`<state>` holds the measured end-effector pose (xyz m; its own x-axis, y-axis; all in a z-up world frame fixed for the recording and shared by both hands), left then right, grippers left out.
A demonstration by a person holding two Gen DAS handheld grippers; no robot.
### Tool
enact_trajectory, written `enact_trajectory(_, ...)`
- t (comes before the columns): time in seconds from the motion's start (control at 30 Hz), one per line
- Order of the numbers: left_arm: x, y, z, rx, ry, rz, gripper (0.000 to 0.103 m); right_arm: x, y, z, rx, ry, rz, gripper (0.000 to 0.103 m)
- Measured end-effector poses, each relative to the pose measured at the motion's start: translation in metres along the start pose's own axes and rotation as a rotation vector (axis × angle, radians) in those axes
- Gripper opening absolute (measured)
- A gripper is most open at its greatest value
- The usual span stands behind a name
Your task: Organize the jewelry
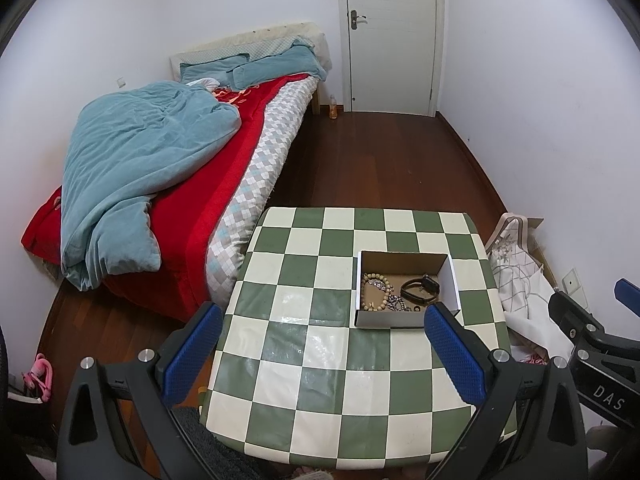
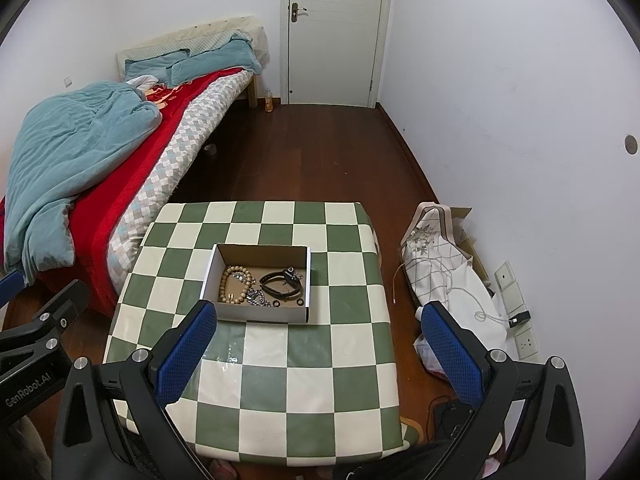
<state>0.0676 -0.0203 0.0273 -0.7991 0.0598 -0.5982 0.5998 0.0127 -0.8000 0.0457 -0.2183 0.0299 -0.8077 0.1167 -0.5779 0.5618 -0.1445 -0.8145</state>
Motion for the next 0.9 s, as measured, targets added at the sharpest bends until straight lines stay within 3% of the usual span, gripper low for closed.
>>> enact_trajectory(0.9, -0.0083, -0.0024, 0.002, -0.007, 0.002, 0.008, 0.103, -0.0013, 0.0001, 0.0002, -0.002, 0.0, -0.001, 0.103)
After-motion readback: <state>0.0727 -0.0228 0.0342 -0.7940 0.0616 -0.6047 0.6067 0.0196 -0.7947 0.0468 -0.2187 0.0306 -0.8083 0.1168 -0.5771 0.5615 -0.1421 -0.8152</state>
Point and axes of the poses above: each gripper's, at about its wrist camera, not at the fingertips, and y roughly the way its jaws point, z to its right, x to its underside, the point moved 4 cm from there along y, roughly the way its jaws point, and after that the axes turned 5 degrees about -z, right-handed, at the moved point
